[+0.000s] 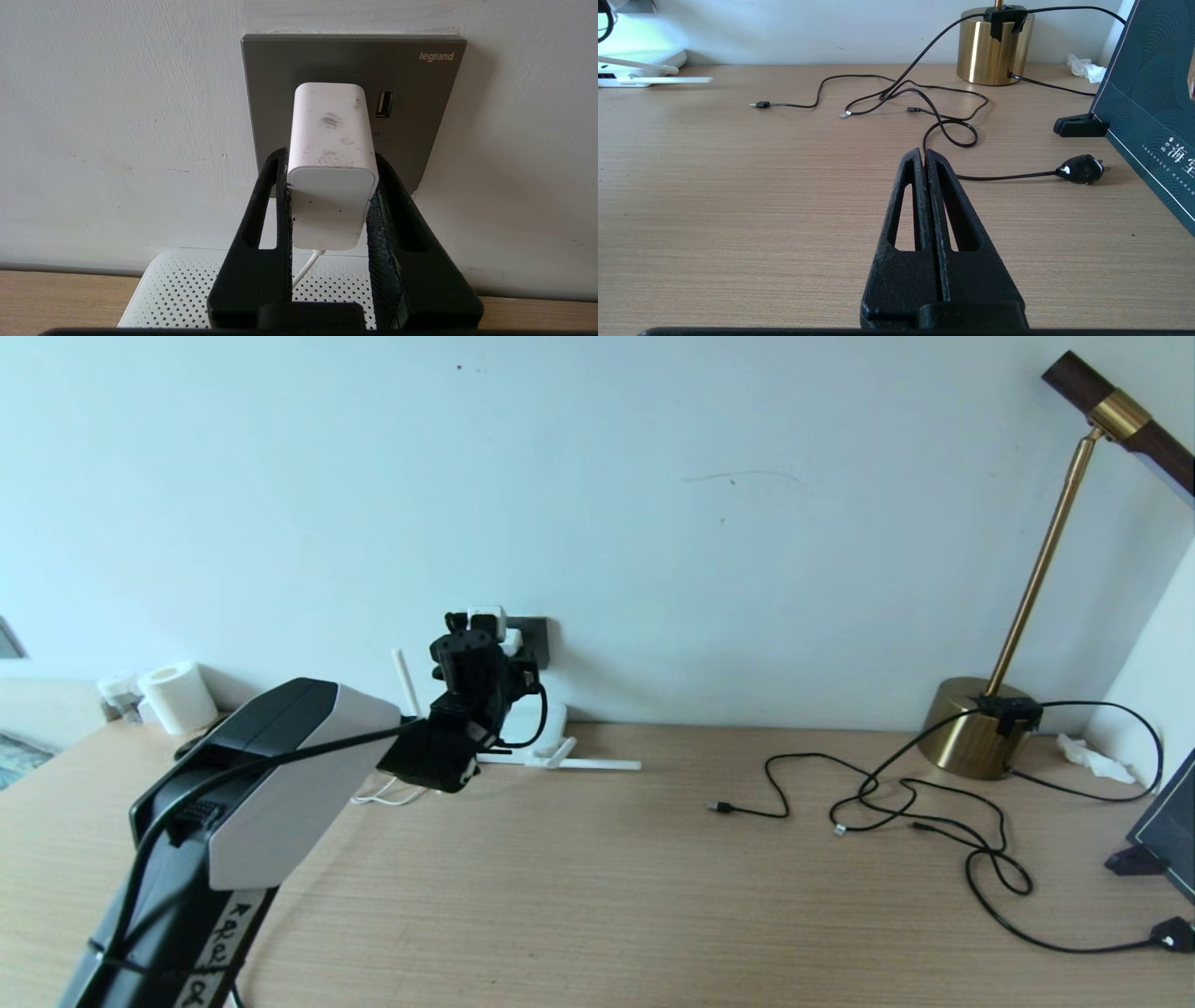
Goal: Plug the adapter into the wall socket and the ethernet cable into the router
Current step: Plug plug into socket
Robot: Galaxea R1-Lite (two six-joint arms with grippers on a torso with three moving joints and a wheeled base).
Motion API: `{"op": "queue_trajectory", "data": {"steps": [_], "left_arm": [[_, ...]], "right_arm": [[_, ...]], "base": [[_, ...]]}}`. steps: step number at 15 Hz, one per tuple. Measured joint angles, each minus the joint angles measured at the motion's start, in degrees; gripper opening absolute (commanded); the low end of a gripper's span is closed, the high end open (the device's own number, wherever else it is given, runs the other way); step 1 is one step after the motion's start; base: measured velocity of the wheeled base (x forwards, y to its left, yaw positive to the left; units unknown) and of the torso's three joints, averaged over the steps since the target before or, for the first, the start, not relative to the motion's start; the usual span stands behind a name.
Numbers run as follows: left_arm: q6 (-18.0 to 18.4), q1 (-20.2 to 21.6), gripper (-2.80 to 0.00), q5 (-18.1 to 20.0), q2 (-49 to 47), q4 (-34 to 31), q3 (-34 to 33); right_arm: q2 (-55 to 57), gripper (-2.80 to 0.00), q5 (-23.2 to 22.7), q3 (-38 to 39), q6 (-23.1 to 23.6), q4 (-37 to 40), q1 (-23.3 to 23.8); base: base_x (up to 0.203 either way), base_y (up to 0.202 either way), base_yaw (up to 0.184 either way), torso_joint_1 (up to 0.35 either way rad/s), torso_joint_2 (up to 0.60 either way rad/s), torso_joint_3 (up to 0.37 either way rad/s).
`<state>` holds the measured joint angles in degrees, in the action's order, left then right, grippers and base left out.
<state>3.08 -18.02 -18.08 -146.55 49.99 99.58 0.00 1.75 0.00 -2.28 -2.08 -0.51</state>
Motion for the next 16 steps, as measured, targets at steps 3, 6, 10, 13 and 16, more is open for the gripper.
{"op": "queue_trajectory", "data": {"steps": [3, 6, 10, 13, 16], "left_arm": [[0.0, 0.1, -2.8, 0.1, 0.2, -0.7, 0.4], [0.1, 0.1, -2.8, 0.1, 0.6, -1.6, 1.1], [0.0, 0.1, -2.8, 0.1, 0.7, -1.7, 1.2], [0.0, 0.1, -2.8, 0.1, 0.7, -1.7, 1.2], [0.0, 0.1, -2.8, 0.1, 0.7, -1.8, 1.3]], "right_arm": [[0.0, -2.8, 0.0, 0.0, 0.0, 0.0, 0.0], [0.0, -2.8, 0.0, 0.0, 0.0, 0.0, 0.0], [0.0, -2.8, 0.0, 0.0, 0.0, 0.0, 0.0], [0.0, -2.8, 0.0, 0.0, 0.0, 0.0, 0.0], [0.0, -2.8, 0.0, 0.0, 0.0, 0.0, 0.0]], "base": [[0.0, 0.0, 0.0, 0.0, 0.0, 0.0], [0.0, 0.0, 0.0, 0.0, 0.0, 0.0], [0.0, 0.0, 0.0, 0.0, 0.0, 0.0], [0.0, 0.0, 0.0, 0.0, 0.0, 0.0], [0.0, 0.0, 0.0, 0.0, 0.0, 0.0]]}}
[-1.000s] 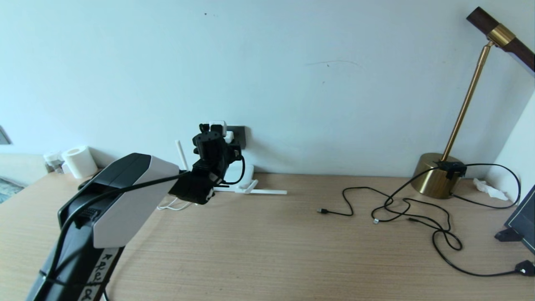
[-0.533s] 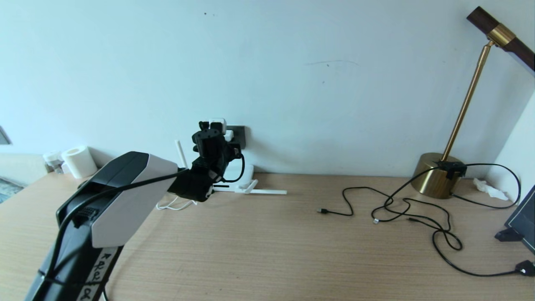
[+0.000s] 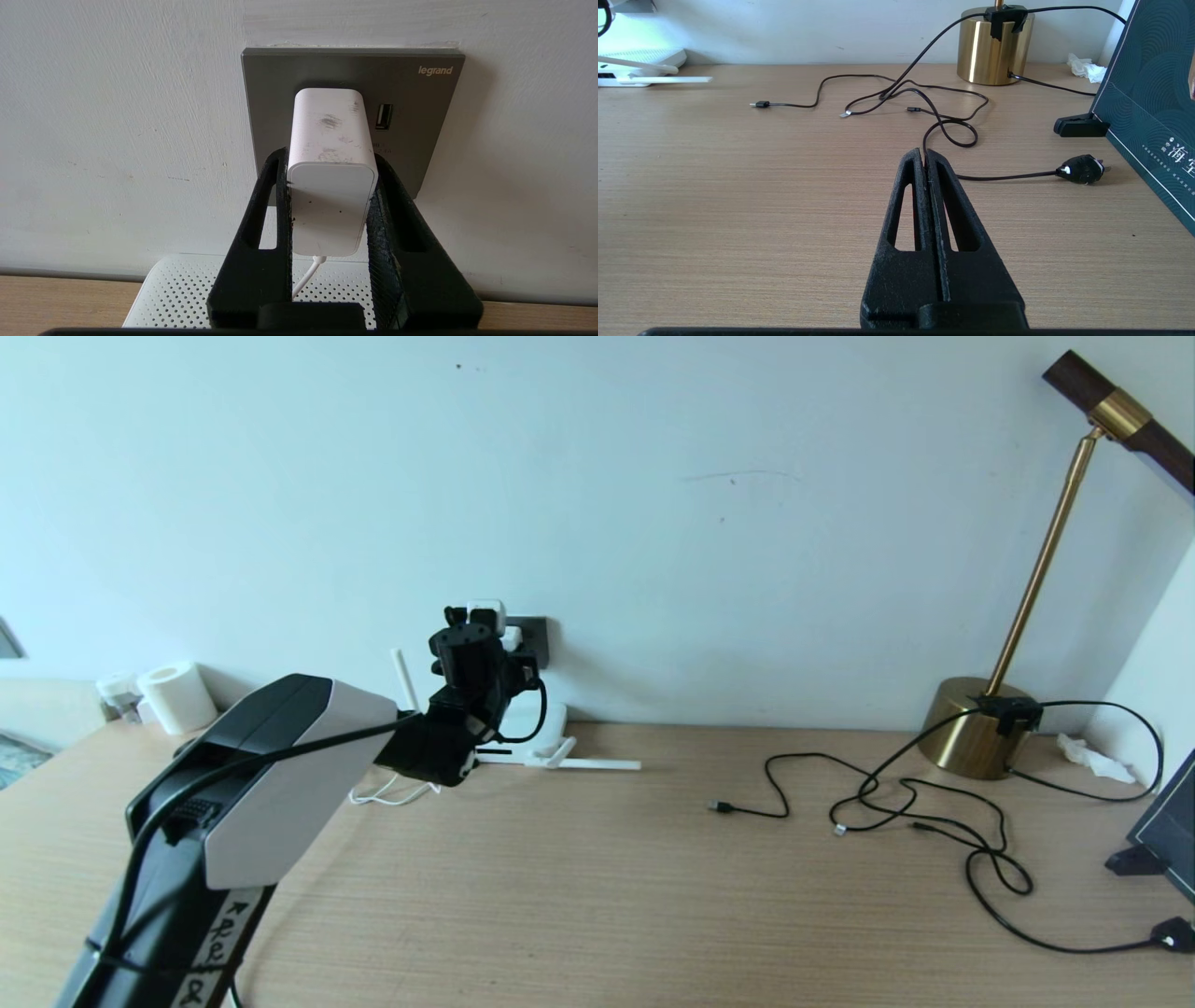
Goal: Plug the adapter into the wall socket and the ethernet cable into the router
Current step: Plug plug into socket
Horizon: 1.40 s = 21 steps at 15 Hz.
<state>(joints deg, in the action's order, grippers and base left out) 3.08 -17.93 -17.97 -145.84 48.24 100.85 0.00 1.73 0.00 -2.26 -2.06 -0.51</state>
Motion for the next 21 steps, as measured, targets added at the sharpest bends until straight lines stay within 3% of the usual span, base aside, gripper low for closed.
{"op": "queue_trajectory", "data": {"steps": [21], "left_arm": [[-0.1, -0.5, -2.8, -0.8, -0.7, -3.2, 3.4]], "right_arm": [[0.0, -2.8, 0.0, 0.0, 0.0, 0.0, 0.0]], "base": [[0.0, 0.0, 0.0, 0.0, 0.0, 0.0]]}}
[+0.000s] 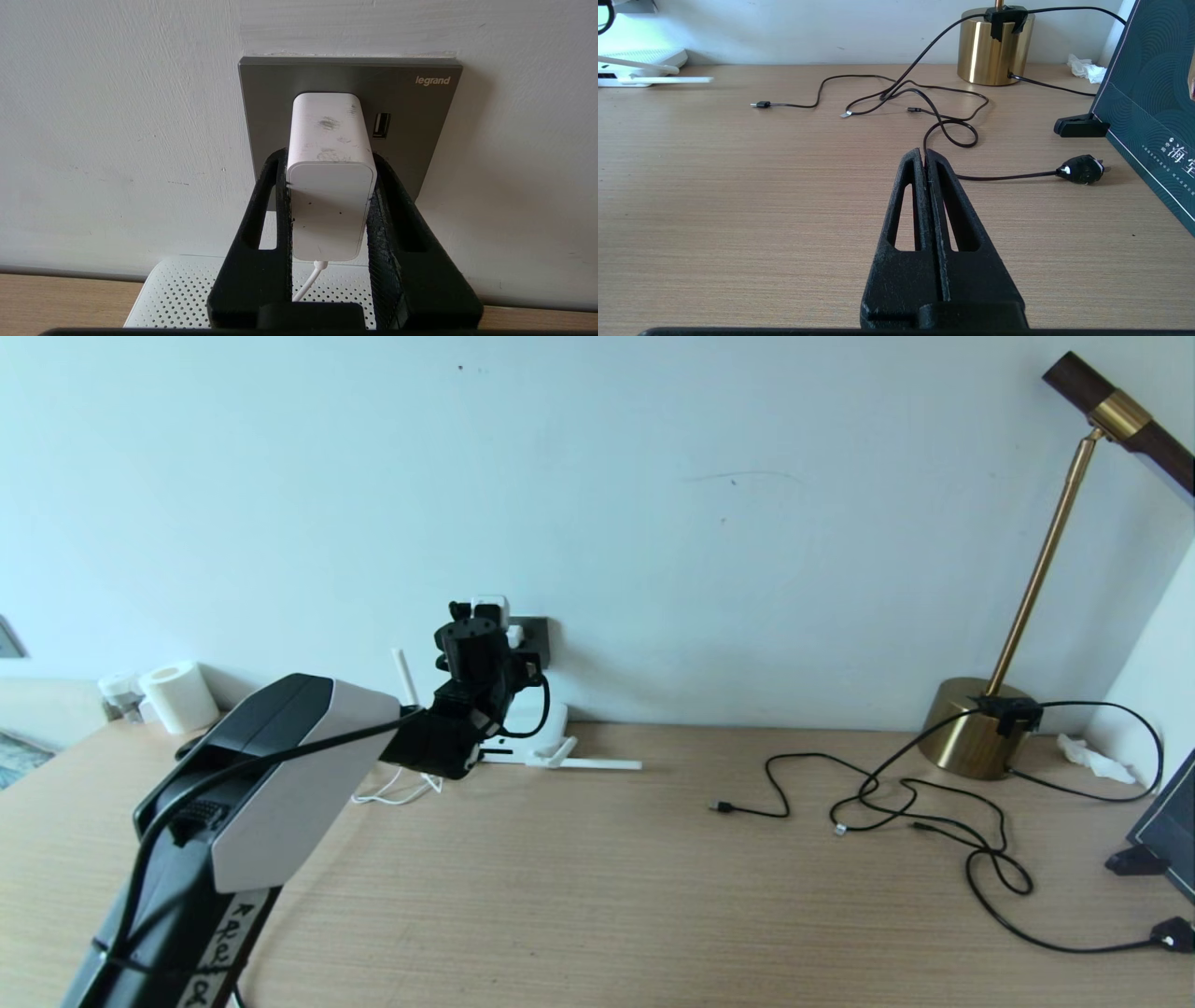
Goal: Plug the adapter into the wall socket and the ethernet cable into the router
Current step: Plug plug into socket
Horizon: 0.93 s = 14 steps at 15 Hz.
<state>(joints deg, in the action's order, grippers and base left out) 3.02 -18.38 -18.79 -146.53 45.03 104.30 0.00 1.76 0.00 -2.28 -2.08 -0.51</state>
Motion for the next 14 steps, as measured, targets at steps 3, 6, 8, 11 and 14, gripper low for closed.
{"op": "queue_trajectory", "data": {"steps": [3, 6, 8, 11, 14], "left_arm": [[0.0, -0.1, -2.8, -0.1, 0.0, -0.3, 0.1], [0.0, -0.1, -2.8, -0.8, -0.2, -0.4, 0.5], [0.0, -0.1, -2.8, -0.9, -0.4, -0.4, 0.8], [-0.1, -0.2, -2.8, -0.8, -0.4, -0.1, 0.8], [-0.1, -0.2, -2.8, -0.8, -0.5, 0.4, 0.4]], "right_arm": [[0.0, -2.8, 0.0, 0.0, 0.0, 0.0, 0.0], [0.0, -2.8, 0.0, 0.0, 0.0, 0.0, 0.0], [0.0, -2.8, 0.0, 0.0, 0.0, 0.0, 0.0], [0.0, -2.8, 0.0, 0.0, 0.0, 0.0, 0.0], [0.0, -2.8, 0.0, 0.0, 0.0, 0.0, 0.0]], "base": [[0.0, 0.0, 0.0, 0.0, 0.0, 0.0], [0.0, 0.0, 0.0, 0.0, 0.0, 0.0], [0.0, 0.0, 0.0, 0.0, 0.0, 0.0], [0.0, 0.0, 0.0, 0.0, 0.0, 0.0], [0.0, 0.0, 0.0, 0.0, 0.0, 0.0]]}}
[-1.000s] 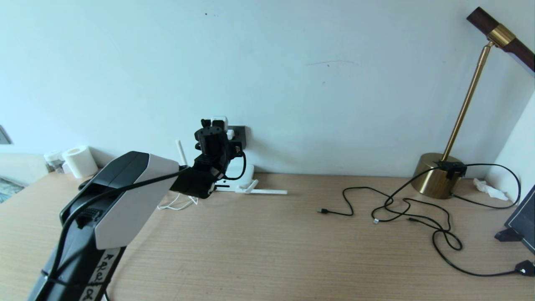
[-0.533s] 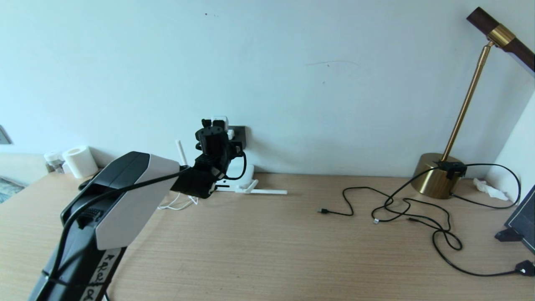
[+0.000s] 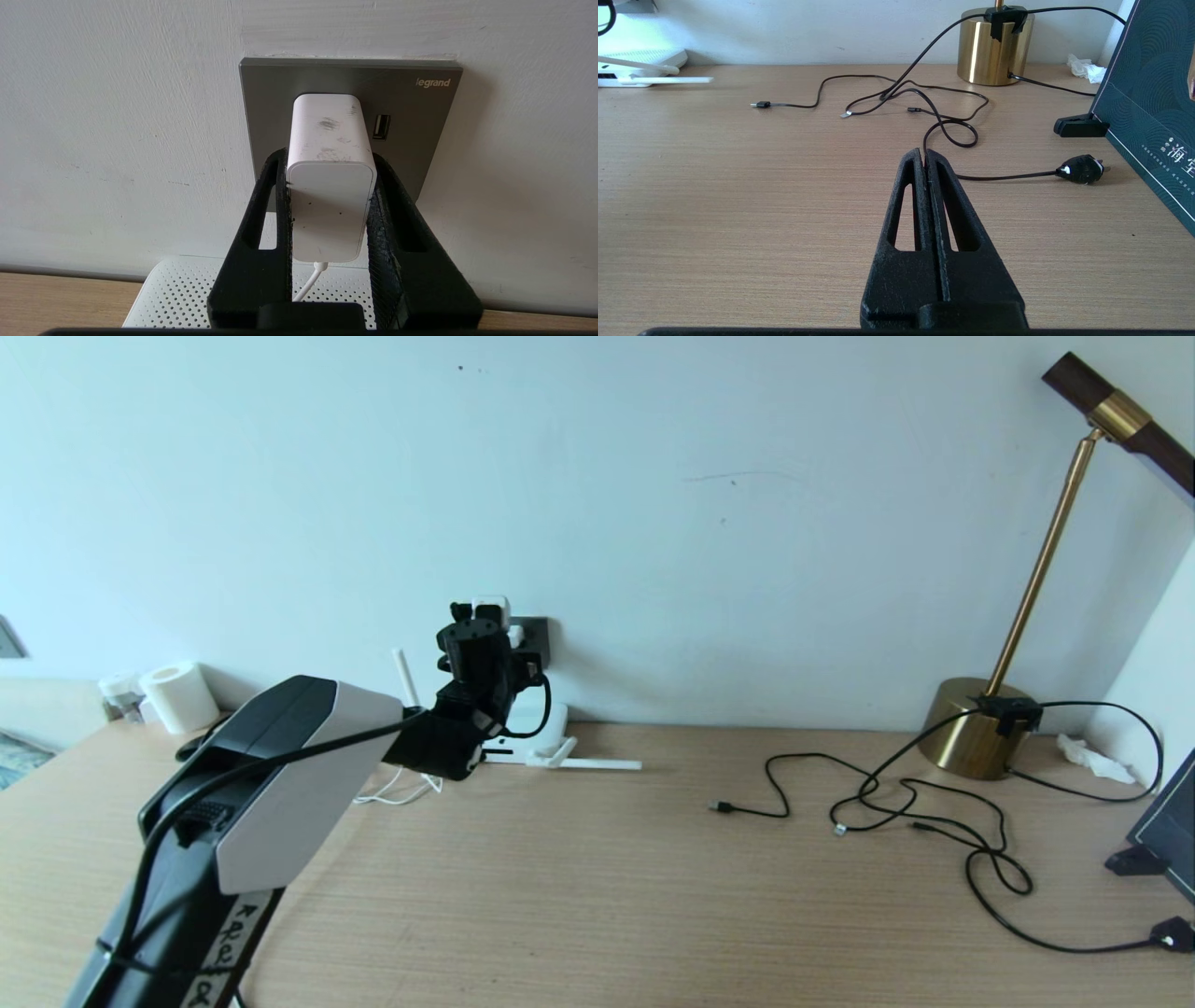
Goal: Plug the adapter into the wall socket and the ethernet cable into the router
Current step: Plug plug into socket
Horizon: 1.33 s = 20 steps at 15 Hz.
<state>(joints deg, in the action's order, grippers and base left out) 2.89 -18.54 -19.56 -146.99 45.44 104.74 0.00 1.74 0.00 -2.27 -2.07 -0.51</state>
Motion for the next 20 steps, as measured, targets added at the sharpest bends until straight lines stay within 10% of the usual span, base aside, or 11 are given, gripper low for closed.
{"op": "queue_trajectory", "data": {"steps": [20], "left_arm": [[0.1, -0.9, -2.8, -2.9, -1.5, -2.1, 3.2]], "right_arm": [[0.0, -2.8, 0.0, 0.0, 0.0, 0.0, 0.0]], "base": [[0.0, 0.0, 0.0, 0.0, 0.0, 0.0]]}}
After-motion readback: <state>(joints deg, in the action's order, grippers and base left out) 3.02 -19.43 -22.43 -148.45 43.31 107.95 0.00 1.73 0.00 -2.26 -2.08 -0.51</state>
